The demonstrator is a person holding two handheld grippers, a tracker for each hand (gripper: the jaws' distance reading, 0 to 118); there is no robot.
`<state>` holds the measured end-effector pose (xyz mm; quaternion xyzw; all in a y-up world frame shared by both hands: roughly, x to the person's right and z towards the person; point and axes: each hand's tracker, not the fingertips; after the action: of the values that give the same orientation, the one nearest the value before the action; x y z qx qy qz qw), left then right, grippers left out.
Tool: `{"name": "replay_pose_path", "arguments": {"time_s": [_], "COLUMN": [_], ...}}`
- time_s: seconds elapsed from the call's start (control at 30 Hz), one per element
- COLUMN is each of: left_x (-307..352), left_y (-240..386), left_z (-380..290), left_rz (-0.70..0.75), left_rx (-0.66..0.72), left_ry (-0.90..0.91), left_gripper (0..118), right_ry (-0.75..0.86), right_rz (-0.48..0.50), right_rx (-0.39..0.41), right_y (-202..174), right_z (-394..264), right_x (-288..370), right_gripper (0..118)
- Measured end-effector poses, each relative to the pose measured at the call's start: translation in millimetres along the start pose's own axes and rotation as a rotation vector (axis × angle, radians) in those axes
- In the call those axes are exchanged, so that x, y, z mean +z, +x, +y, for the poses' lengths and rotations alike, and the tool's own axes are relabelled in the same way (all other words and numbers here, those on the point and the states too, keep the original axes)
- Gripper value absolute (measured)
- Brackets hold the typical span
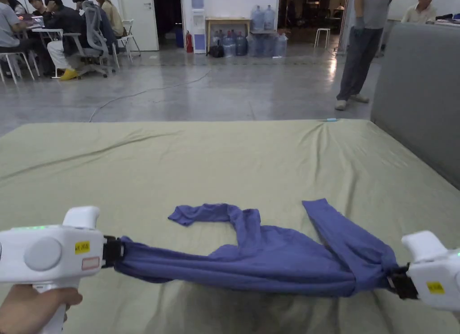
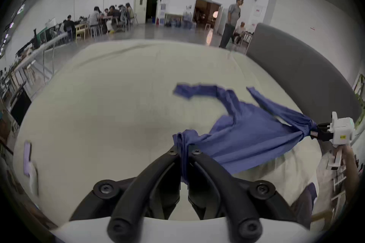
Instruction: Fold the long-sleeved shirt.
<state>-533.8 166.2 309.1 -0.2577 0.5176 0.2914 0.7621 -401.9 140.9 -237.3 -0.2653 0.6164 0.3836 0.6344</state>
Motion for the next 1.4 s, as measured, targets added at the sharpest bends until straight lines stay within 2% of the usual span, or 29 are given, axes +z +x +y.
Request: {"name": "replay_pose_path", "arguments": {"time_s": [0.1,0.17,0.23,0.33,0.37,0.4,0.43,0.47,0.5,0.53,0.6,0.63,0.67,0.7,0.73,0.8,0.87,0.97,1.0,1.07,1.2,1.33,1.37,1.4], "left_x": [-6.5,-16.5,-24.6,-25.4,-18.8,-14.3,-8.3,-3.1,3.6,12.4,28.0,35.4,38.3,42.0,43.7,41.0,34.9,27.4,20.6,8.0,-22.6,-53.3,-62.2,-69.0], "left_y": [-6.9,-9.0,-14.0,-23.7,-24.5,-25.0,-24.4,-23.5,-22.4,-22.3,-21.2,-19.3,-18.2,-16.6,-12.8,-4.7,1.1,4.2,5.5,2.1,1.2,3.0,3.3,4.6], "left_z": [-69.0,-107.4,-135.9,-145.7,-143.4,-140.5,-134.0,-128.1,-125.3,-121.9,-113.9,-110.1,-105.7,-101.6,-97.6,-96.3,-97.6,-104.7,-107.2,-111.7,-115.6,-118.6,-121.1,-123.6], "left_rz": [-0.028,-0.02,0.02,-0.023,-0.044,-0.039,-0.029,-0.014,-0.013,-0.023,-0.043,-0.032,-0.023,-0.008,0.009,0.078,0.042,0.072,0.114,0.142,0.183,0.214,0.225,0.229], "left_rx": [0.027,0.039,0.053,0.168,0.194,0.208,0.21,0.197,0.191,0.182,0.172,0.171,0.168,0.162,0.146,0.11,0.103,0.127,0.143,0.149,0.194,0.208,0.207,0.206], "left_ry": [-0.106,-0.19,-0.202,-0.194,-0.153,-0.122,-0.104,-0.115,-0.113,-0.105,-0.059,-0.064,-0.061,-0.057,-0.047,-0.045,-0.08,-0.101,-0.122,-0.185,-0.259,-0.354,-0.378,-0.373], "left_gripper": [0,0,0,0,0,3,19,62,96,113,113,112,97,57,0,0,0,0,23,98,102,101,97,83], "right_ry": [-0.106,-0.145,-0.164,-0.138,-0.107,-0.098,-0.092,-0.086,-0.076,-0.059,-0.054,-0.043,-0.004,0.034,0.038,0.03,0.047,0.043,0.036,0.017,0.003,-0.012,-0.014,-0.015], "right_rz": [0.044,0.034,0.044,0.048,0.052,0.043,0.025,0.004,0.013,0.018,-0.001,-0.006,-0.007,-0.015,-0.032,-0.056,-0.012,0.021,0.027,0.026,0.024,0.048,0.05,0.049], "right_rx": [0.04,0.055,0.035,-0.048,-0.068,-0.072,-0.075,-0.067,-0.056,-0.05,-0.064,-0.069,-0.069,-0.06,-0.054,-0.061,-0.05,-0.055,-0.056,-0.045,-0.035,-0.075,-0.08,-0.079], "right_y": [-12.3,-20.5,-23.2,-18.1,-15.0,-11.3,-7.3,-8.0,-3.9,0.5,1.6,2.8,2.5,0.6,-5.6,-14.2,-22.0,-36.8,-35.5,-42.5,-47.6,-47.7,-47.9,-50.2], "right_z": [-56.5,-81.4,-96.3,-94.4,-90.8,-88.8,-86.3,-85.1,-84.7,-82.6,-77.3,-73.4,-70.8,-65.8,-59.2,-51.5,-48.2,-43.7,-42.4,-39.2,-35.2,-33.8,-33.9,-33.8], "right_x": [-16.8,-29.3,-39.6,-33.8,-28.2,-22.8,-14.6,-2.8,6.6,19.6,39.7,48.2,53.8,60.0,63.6,63.9,66.5,64.6,61.8,56.4,45.4,32.5,29.8,28.6], "right_gripper": [15,15,15,15,25,42,69,100,106,106,106,104,77,30,0,0,0,0,0,0,0,0,0,0]}}
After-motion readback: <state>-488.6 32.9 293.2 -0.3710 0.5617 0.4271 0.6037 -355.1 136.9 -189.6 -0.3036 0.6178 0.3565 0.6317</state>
